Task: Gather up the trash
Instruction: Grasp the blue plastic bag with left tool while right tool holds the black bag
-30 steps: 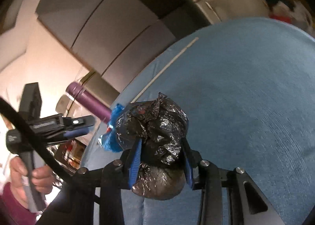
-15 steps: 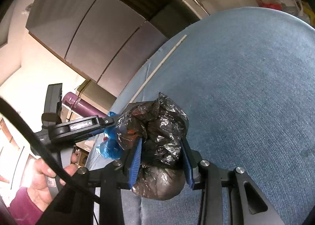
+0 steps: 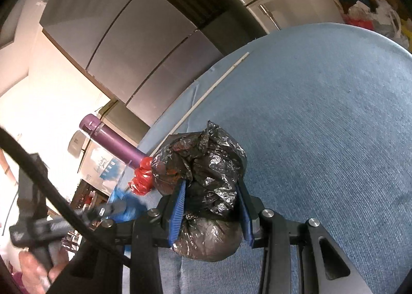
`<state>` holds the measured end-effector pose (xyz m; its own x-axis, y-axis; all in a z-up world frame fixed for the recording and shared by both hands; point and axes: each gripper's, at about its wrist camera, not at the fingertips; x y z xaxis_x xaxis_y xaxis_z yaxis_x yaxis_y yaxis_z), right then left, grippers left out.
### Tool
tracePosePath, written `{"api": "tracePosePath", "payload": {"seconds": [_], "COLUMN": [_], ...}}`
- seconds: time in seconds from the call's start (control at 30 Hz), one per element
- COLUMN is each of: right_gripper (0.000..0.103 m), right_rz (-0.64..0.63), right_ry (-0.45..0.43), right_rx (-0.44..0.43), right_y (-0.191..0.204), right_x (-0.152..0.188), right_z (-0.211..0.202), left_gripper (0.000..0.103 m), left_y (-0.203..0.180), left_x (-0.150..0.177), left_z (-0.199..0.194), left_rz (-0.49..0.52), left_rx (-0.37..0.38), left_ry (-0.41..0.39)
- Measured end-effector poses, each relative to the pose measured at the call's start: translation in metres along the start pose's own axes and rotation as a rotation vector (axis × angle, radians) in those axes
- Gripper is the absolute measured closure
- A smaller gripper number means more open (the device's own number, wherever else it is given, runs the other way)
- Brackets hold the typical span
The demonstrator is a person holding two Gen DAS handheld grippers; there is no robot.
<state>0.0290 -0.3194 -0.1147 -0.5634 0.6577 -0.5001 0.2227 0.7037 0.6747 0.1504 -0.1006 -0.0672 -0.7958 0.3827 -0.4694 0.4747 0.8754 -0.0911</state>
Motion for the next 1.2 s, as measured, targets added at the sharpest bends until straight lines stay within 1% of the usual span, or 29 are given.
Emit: {"api": "tracePosePath", "payload": {"seconds": [0.07, 0.13, 0.17, 0.2, 0.23, 0.27, 0.3, 0.33, 0.4, 0.47, 0.5, 0.53, 0.67, 0.77, 0.8, 0.83, 0.87, 0.9, 1.0, 1.03, 1.1, 1.17, 1.2], "right_gripper": [0.063, 0.063, 0.063, 0.063, 0.063, 0.063, 0.063, 0.063, 0.063, 0.063, 0.063, 0.063, 0.063, 0.063, 0.063, 0.063, 0.063, 0.063, 0.063, 0.063, 0.063, 0.063, 0.063], "right_rz": [-0.003, -0.006, -0.01, -0.013, -0.017, -0.018, -0.019, -0.019, -0.017, -0.016, -0.014, -0.013, -0.002, 0.001, 0.0, -0.003, -0.004, -0.007, -0.005, -0.002, 0.005, 0.009, 0.009], "right_ry": [0.0, 0.002, 0.001, 0.001, 0.001, 0.001, 0.0, 0.001, 0.002, 0.004, 0.005, 0.006, 0.007, 0.009, 0.01, 0.011, 0.011, 0.01, 0.01, 0.01, 0.011, 0.011, 0.01], "right_rx": [0.004, 0.006, 0.01, 0.011, 0.012, 0.014, 0.014, 0.014, 0.014, 0.013, 0.013, 0.013, 0.011, 0.011, 0.01, 0.011, 0.012, 0.013, 0.014, 0.014, 0.013, 0.014, 0.015], "right_y": [0.0, 0.001, 0.002, 0.003, 0.003, 0.003, 0.003, 0.003, 0.003, 0.004, 0.003, 0.003, 0.003, 0.002, 0.003, 0.003, 0.004, 0.004, 0.004, 0.003, 0.003, 0.002, 0.002], "right_x": [0.0, 0.0, 0.0, 0.0, 0.0, 0.0, 0.0, 0.0, 0.0, 0.0, 0.0, -0.001, 0.0, 0.0, 0.0, 0.0, 0.0, 0.0, -0.001, -0.001, -0.001, -0.001, 0.0], "right_z": [0.0, 0.0, 0.0, 0.0, 0.0, 0.0, 0.0, 0.0, 0.0, 0.001, 0.001, 0.001, 0.001, 0.001, 0.001, 0.001, 0.001, 0.001, 0.001, 0.001, 0.001, 0.002, 0.002], "left_gripper": [0.074, 0.069, 0.06, 0.054, 0.042, 0.034, 0.033, 0.033, 0.031, 0.027, 0.027, 0.027, 0.027, 0.026, 0.025, 0.022, 0.019, 0.019, 0.019, 0.019, 0.019, 0.019, 0.019], "left_y": [0.004, 0.006, 0.007, 0.008, 0.01, 0.012, 0.015, 0.019, 0.023, 0.024, 0.025, 0.023, 0.015, 0.013, 0.011, 0.01, 0.008, 0.006, 0.002, 0.002, 0.003, 0.0, -0.006], "left_x": [0.012, 0.02, 0.024, 0.026, 0.028, 0.031, 0.033, 0.034, 0.036, 0.039, 0.041, 0.043, 0.056, 0.068, 0.072, 0.075, 0.078, 0.081, 0.086, 0.086, 0.086, 0.085, 0.085], "left_z": [-0.009, -0.015, -0.018, -0.022, -0.027, -0.032, -0.036, -0.039, -0.039, -0.036, -0.034, -0.031, -0.027, -0.034, -0.037, -0.039, -0.038, -0.036, -0.026, -0.027, -0.032, -0.035, -0.034], "left_rz": [0.003, 0.015, 0.018, 0.021, 0.028, 0.033, 0.033, 0.031, 0.032, 0.05, 0.058, 0.072, 0.124, 0.157, 0.173, 0.189, 0.2, 0.214, 0.23, 0.226, 0.203, 0.221, 0.253], "left_rx": [0.017, 0.048, 0.054, 0.053, 0.047, 0.037, 0.03, 0.039, 0.059, 0.059, 0.064, 0.082, 0.199, 0.271, 0.284, 0.292, 0.297, 0.301, 0.237, 0.231, 0.241, 0.222, 0.195], "left_ry": [0.003, 0.01, 0.003, -0.008, -0.032, -0.055, -0.074, -0.089, -0.098, -0.11, -0.111, -0.106, -0.09, -0.102, -0.109, -0.114, -0.113, -0.102, -0.084, -0.092, -0.123, -0.131, -0.13]}}
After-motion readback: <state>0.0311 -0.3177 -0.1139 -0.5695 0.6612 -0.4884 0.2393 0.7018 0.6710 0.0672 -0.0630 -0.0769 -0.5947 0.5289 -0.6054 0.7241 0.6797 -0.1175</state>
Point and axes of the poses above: each gripper's, at about its wrist camera, not at the fingertips, and z roughly the way its jaws point, y to its left, x to its underside, and after that the axes turned 1 degree about y, right-handed
